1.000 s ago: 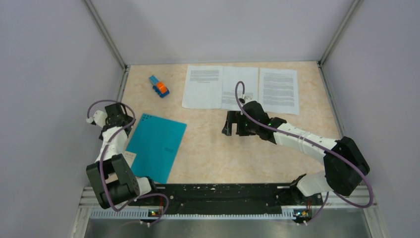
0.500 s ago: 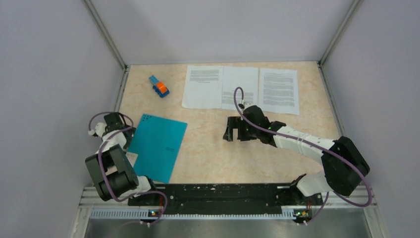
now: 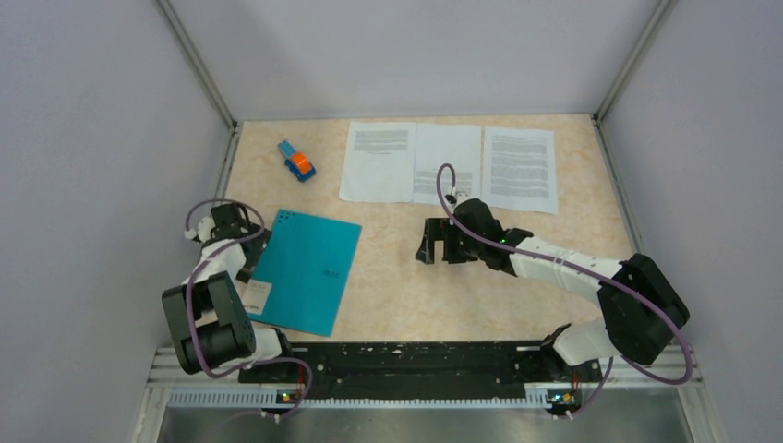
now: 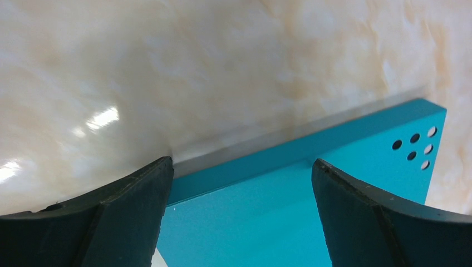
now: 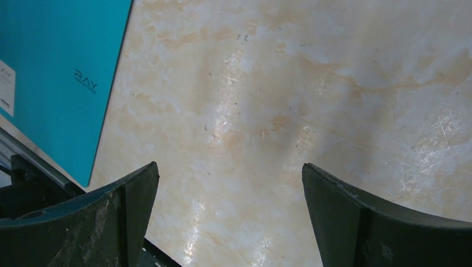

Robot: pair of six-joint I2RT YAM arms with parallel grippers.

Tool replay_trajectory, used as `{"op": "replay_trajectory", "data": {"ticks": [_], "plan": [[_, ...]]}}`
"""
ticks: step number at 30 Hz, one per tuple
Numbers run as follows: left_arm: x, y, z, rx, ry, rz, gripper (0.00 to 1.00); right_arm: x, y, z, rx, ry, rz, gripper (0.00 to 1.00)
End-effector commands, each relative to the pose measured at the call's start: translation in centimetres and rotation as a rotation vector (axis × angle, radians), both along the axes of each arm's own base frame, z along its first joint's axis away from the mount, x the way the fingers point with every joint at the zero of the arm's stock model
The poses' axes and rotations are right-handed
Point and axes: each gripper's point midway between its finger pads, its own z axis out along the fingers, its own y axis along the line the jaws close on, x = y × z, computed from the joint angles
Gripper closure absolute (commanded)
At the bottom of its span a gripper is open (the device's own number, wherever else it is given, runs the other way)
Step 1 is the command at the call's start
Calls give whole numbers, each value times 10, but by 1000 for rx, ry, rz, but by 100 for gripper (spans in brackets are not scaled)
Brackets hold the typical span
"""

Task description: Put the files into the folder

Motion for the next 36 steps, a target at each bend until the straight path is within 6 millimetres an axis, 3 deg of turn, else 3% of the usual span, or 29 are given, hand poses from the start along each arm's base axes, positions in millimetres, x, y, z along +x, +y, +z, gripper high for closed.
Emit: {"op": "replay_trajectory", "data": {"ticks": [1,7,17,29,31,36], "plan": [[0,-45,-1,-90,-1,-81,2,8,5,5,44,-23,-25,2],[5,-95,4,-86,21,-207,2,6,4,-2,50,-6,-46,2],[-6,-172,7,-112,44,-382,2,-4,-3,-19,49,42,-80,2],[-34,-289,18,-134,30,-667,2,-17,-37,-25,10,11,-177,2],[-34,-288,24,-80,35,-695,2,-18,-43,-23,-1,1,-191,2],[-20,-260,52,145,13,-778,5,-19,-52,-15,-23,-22,-196,1]]}}
